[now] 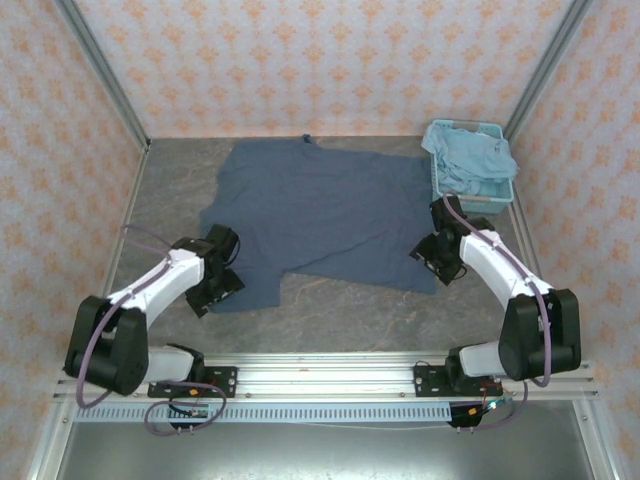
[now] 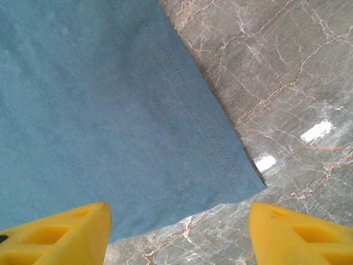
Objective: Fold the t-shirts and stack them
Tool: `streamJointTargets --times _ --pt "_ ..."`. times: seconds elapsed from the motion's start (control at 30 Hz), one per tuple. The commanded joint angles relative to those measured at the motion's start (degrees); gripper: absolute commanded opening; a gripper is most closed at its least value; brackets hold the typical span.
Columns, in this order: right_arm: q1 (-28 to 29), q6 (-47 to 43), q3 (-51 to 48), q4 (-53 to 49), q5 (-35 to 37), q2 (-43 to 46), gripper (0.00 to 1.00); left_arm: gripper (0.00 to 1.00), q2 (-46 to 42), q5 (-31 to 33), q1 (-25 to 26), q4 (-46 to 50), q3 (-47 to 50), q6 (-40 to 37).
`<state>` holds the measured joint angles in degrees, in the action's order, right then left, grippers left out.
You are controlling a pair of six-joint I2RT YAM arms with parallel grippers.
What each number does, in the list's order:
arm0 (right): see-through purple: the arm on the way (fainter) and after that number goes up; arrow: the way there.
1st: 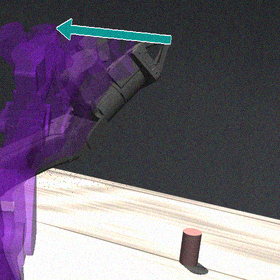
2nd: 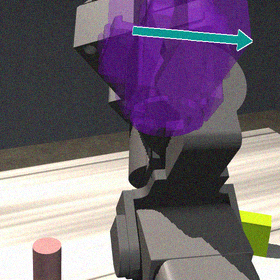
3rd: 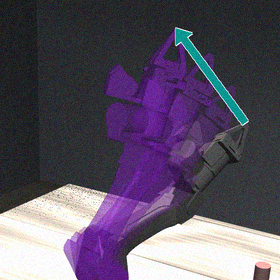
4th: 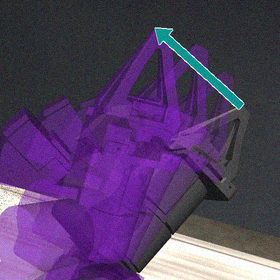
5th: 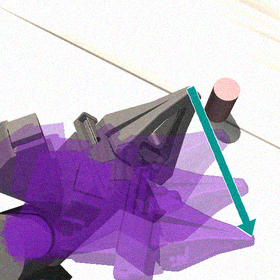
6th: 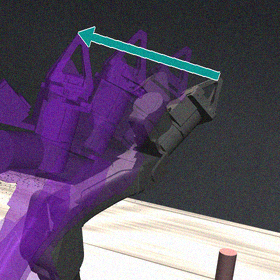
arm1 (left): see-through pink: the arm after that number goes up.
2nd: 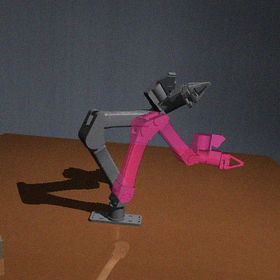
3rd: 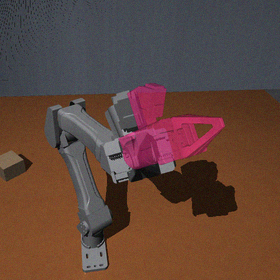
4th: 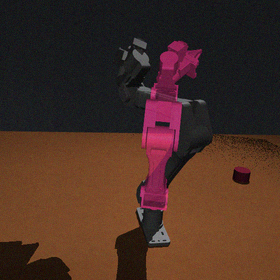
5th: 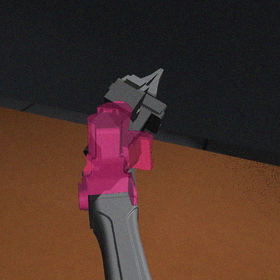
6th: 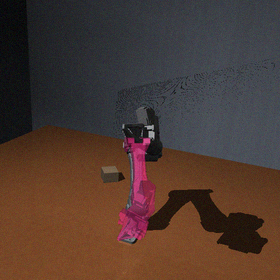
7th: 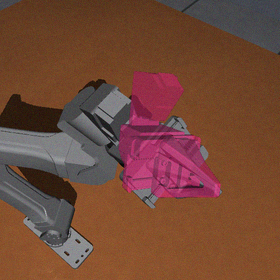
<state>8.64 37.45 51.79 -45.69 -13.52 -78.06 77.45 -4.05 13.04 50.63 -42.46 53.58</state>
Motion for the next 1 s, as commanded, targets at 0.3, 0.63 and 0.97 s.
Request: streamJointTargets --times 0.3,0.63,0.97 --pt "0.2 2.6 -2.5 0.5 1.9 1.1 0.67 0.16 13.0 2.2 0.1 -13.0 1.4 1.3" --pt "-2.9 7.9 -4.2 0.0 4.9 1.5 0.71 0.00 -5.3 5.3 0.1 -0.2 -3.6 4.0" --pt "-1.6 12.0 -3.6 6.0 -3.0 -8.2 0.74 0.00 -14.2 5.4 0.1 1.4 -2.4 7.7"
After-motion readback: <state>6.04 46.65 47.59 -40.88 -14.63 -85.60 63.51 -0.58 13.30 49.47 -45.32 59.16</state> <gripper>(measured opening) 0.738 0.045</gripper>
